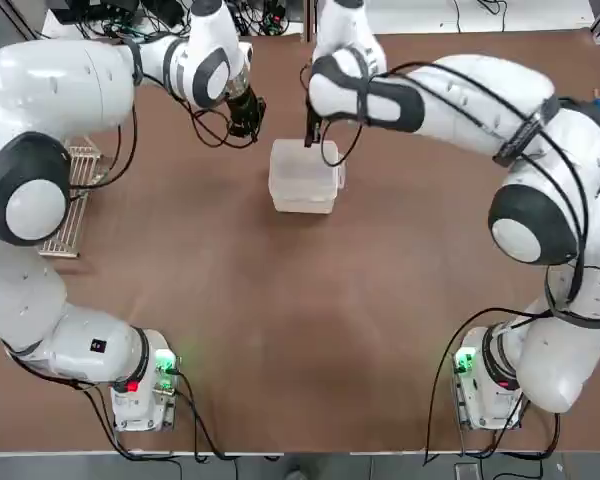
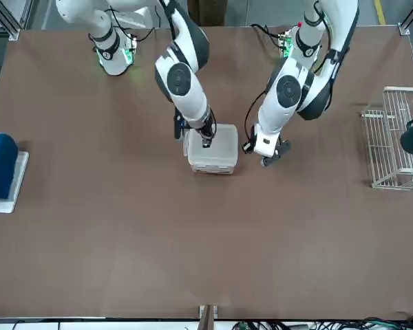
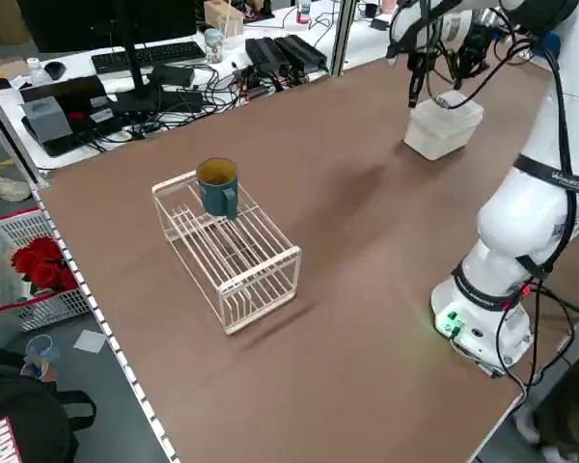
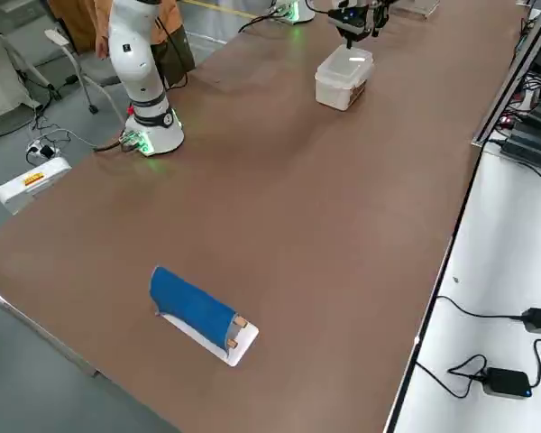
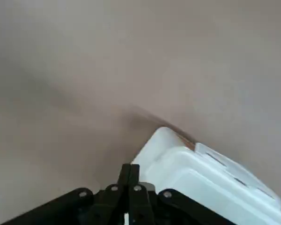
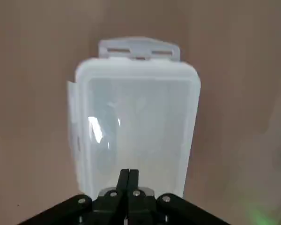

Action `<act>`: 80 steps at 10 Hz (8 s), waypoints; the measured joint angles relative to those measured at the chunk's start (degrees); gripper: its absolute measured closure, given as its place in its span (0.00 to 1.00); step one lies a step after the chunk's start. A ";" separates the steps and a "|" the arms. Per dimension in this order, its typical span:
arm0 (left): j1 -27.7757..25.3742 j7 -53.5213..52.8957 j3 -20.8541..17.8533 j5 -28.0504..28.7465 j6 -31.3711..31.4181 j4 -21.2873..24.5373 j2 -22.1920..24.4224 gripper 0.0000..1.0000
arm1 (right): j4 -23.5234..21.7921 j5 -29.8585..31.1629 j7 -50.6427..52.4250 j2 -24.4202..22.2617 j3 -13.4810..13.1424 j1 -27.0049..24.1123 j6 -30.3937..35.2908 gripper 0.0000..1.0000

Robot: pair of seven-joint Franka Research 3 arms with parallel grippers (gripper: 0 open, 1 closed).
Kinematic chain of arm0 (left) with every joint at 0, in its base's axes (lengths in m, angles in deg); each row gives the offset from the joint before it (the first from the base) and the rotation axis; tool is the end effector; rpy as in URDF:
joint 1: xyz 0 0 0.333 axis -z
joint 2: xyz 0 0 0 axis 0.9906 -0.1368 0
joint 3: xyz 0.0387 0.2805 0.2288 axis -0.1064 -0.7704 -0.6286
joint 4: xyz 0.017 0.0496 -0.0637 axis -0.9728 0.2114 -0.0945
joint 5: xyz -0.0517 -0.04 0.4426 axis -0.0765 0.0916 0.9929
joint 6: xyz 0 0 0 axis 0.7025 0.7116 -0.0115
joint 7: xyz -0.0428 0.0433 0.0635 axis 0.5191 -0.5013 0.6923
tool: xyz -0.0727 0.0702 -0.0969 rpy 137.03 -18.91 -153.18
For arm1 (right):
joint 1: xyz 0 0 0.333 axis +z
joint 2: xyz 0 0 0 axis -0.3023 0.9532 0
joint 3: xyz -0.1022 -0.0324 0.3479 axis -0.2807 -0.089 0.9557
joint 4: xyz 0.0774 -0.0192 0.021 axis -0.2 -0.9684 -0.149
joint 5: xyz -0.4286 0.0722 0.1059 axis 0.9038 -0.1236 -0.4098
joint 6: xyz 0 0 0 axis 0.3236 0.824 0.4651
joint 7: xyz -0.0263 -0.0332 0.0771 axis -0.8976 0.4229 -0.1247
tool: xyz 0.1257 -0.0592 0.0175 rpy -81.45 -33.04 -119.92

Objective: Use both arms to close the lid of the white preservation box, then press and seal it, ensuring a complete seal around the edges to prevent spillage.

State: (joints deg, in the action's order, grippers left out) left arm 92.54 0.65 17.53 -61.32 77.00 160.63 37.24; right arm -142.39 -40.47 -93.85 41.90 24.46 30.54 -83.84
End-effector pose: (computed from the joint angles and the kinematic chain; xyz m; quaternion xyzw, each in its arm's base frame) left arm 0.5428 -0.3728 0.3402 0.9561 0.2824 -0.0370 0.0694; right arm 0.5354 0.5326 0.3754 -0.7085 0.6938 0.1214 0.0442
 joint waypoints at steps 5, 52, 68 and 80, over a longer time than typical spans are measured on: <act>8.94 12.14 0.66 2.64 -0.62 -10.48 -5.84 0.99 | -6.24 -7.41 24.48 -2.43 -6.50 -6.95 5.95 0.97; 7.86 18.22 2.87 17.55 -10.16 -18.93 -17.46 0.99 | 27.24 -27.95 75.40 23.04 -19.22 -5.96 18.99 0.99; 7.34 18.21 3.39 18.84 -7.37 -15.48 -15.77 0.99 | 30.67 -27.96 81.36 30.58 -8.30 -5.74 14.05 0.99; 7.20 18.25 3.48 18.82 -6.86 -14.97 -15.48 0.99 | 30.68 -27.91 80.94 30.92 -8.45 -4.79 13.25 0.99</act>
State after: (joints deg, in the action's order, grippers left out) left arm 99.74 18.89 21.01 -42.50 70.14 145.65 21.76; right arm -111.70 -68.38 -12.91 72.82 16.01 25.75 -70.59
